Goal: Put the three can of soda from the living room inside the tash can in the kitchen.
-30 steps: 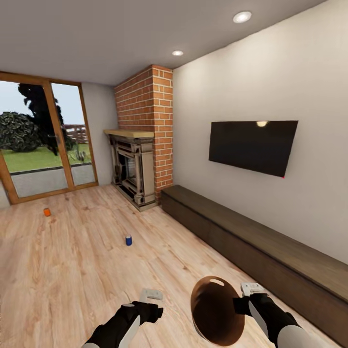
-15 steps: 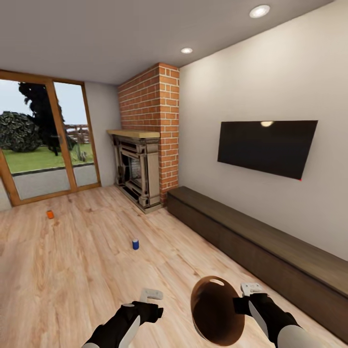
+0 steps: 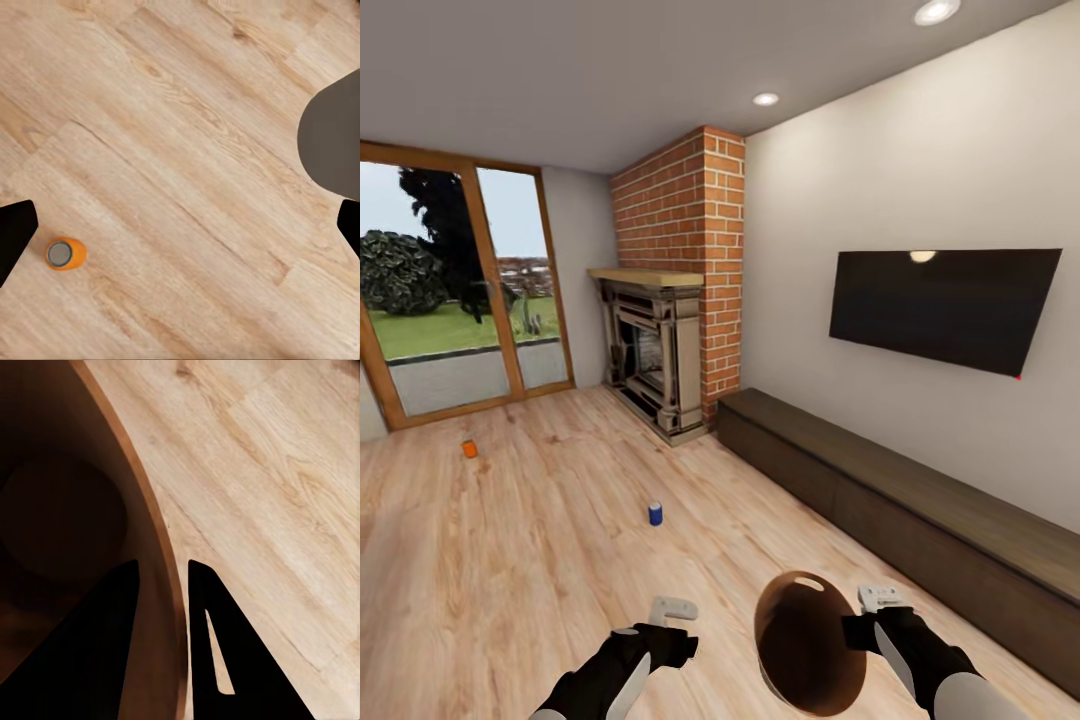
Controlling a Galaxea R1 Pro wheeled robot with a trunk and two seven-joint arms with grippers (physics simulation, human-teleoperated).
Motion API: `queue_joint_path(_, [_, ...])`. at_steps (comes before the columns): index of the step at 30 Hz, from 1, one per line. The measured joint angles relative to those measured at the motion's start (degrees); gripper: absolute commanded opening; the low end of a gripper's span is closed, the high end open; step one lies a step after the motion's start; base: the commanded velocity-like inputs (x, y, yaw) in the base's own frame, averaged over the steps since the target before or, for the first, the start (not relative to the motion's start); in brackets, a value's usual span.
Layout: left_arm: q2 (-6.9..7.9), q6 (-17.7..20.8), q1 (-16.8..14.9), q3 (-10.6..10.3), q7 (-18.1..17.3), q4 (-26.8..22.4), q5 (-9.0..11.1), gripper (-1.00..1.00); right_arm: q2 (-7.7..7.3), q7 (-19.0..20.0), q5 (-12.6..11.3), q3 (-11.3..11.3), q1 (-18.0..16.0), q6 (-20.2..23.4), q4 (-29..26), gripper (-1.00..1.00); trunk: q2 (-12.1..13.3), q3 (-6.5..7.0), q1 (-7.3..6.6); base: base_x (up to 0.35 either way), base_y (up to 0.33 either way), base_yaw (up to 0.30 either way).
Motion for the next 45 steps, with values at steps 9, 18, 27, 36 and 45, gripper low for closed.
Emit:
queue_joint_path(9, [0.00, 0.0, 0.0, 0.0, 0.0, 0.0, 0.0, 1.00, -0.01, 0.0, -0.1, 0.0, 0.0, 0.0, 0.0, -1.00, 0.0, 0.00, 0.00, 0.158, 0.218, 0.000])
queue_joint_path(18, [0.00, -0.6, 0.0, 0.0, 0.0, 0.0, 0.0, 1.00, 0.00, 0.0, -0.1, 0.0, 0.0, 0.0, 0.0, -1.00, 0.0, 0.00, 0.00, 0.124, 0.031, 0.000])
queue_joint_path(27, [0.00, -1.2, 0.0, 0.0, 0.0, 0.0, -0.1, 1.00, 0.00, 0.0, 0.0, 0.0, 0.0, 0.0, 0.0, -1.00, 0.0, 0.00, 0.00, 0.261, -0.062, 0.000])
queue_joint_path(36, [-0.01, -1.3, 0.0, 0.0, 0.0, 0.0, -0.1, 1.00, 0.00, 0.0, 0.2, 0.0, 0.0, 0.0, 0.0, -1.00, 0.0, 0.00, 0.00, 0.230, 0.015, 0.000])
queue_joint_path(45, [-0.08, -1.2, 0.0, 0.0, 0.0, 0.0, -0.1, 1.00, 0.00, 0.0, -0.1, 0.0, 0.0, 0.0, 0.0, -1.00, 0.0, 0.00, 0.00, 0.066, 0.100, 0.000])
